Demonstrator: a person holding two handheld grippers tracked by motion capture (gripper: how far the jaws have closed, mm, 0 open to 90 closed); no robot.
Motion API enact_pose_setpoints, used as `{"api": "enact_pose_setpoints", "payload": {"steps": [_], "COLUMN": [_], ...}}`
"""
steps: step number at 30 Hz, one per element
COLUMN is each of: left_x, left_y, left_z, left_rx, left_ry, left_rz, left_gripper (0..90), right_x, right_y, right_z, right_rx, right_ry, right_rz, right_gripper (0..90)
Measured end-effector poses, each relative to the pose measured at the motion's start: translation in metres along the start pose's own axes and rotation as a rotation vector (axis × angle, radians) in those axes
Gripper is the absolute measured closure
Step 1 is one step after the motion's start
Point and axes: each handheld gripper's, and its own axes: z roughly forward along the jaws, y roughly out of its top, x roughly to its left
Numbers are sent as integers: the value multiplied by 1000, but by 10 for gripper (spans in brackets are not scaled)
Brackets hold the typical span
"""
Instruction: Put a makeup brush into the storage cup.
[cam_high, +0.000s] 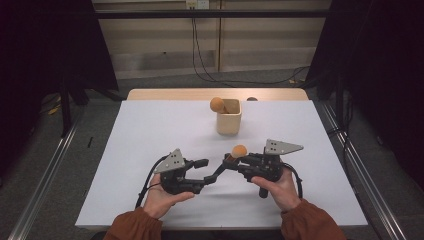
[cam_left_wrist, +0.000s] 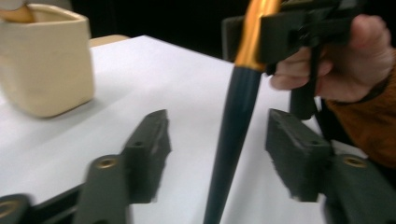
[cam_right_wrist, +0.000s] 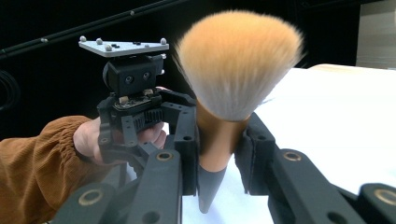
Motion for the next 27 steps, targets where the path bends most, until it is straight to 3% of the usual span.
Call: {"api": "enact_pose_setpoints", "payload": {"steps": [7, 14, 15, 19, 27], "left_x": [4, 7, 8, 10, 14], "left_y": [-2, -7, -7, -9, -17], "left_z": [-9, -25, -28, -40, -63], "left_rx": [22, 21, 20, 15, -2], "left_ry": [73, 126, 109, 148, 230], "left_rz": [-29, -24, -23, -2, -10], "left_gripper": [134, 54, 46, 37, 33], "right_x": [-3, -6, -7, -10, -18], "right_y": [3, 8, 9, 14, 22], "right_z": [-5, -13, -14, -20, -31], "right_rx": [7, 19, 21, 23, 30], "right_ry": [-34, -66, -71, -99, -148], "right_rz": [-8, -19, -16, -22, -24], "right_gripper": [721, 721, 721, 721, 722]}}
